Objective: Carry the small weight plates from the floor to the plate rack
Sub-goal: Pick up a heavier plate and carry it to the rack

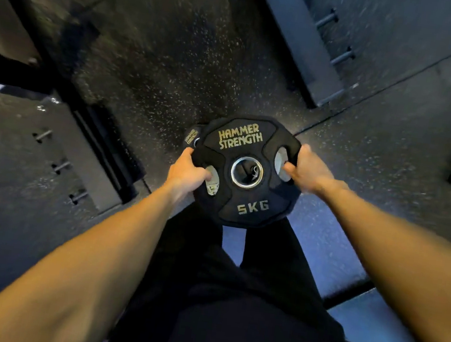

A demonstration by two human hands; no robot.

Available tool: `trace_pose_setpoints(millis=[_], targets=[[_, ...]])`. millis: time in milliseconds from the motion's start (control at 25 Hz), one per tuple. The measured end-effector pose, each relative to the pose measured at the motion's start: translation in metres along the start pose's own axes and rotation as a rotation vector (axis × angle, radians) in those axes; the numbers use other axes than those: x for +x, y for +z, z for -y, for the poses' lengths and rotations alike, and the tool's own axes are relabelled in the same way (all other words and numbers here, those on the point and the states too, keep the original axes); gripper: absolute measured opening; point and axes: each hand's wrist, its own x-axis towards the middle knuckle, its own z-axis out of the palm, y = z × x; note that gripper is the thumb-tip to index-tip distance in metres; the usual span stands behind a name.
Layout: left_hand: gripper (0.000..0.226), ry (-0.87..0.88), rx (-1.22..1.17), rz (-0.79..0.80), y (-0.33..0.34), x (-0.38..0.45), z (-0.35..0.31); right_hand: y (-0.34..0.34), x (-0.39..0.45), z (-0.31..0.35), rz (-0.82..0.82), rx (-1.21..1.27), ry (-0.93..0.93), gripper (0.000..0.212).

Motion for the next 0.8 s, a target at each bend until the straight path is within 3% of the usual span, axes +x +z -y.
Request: trace_pose_setpoints(millis=[160,360,600,800], targets=[[0.056,0.085,-0.066,-0.036,-0.033,-0.081,0.016,-0.002,-0.085,0.024,-0.049,-0.034,-0.037,0.046],[0.038,0.114,-0.190,-0.220,-0.036,-0.131,0.070,0.008,-0.121,0.042,-0.015,-0.106,-0.196,0.044],[0.039,-0.079,-0.486,-0.463,-0.010,-0.198,0.155,0.032,-0.145,0.087,0.115,-0.388,-0.450,0.040],[0.038,-0.365,-0.863,-0.667,0.010,-0.248,0.250,0.105,-0.182,0.152,0.267,-0.641,-0.687,0.036]])
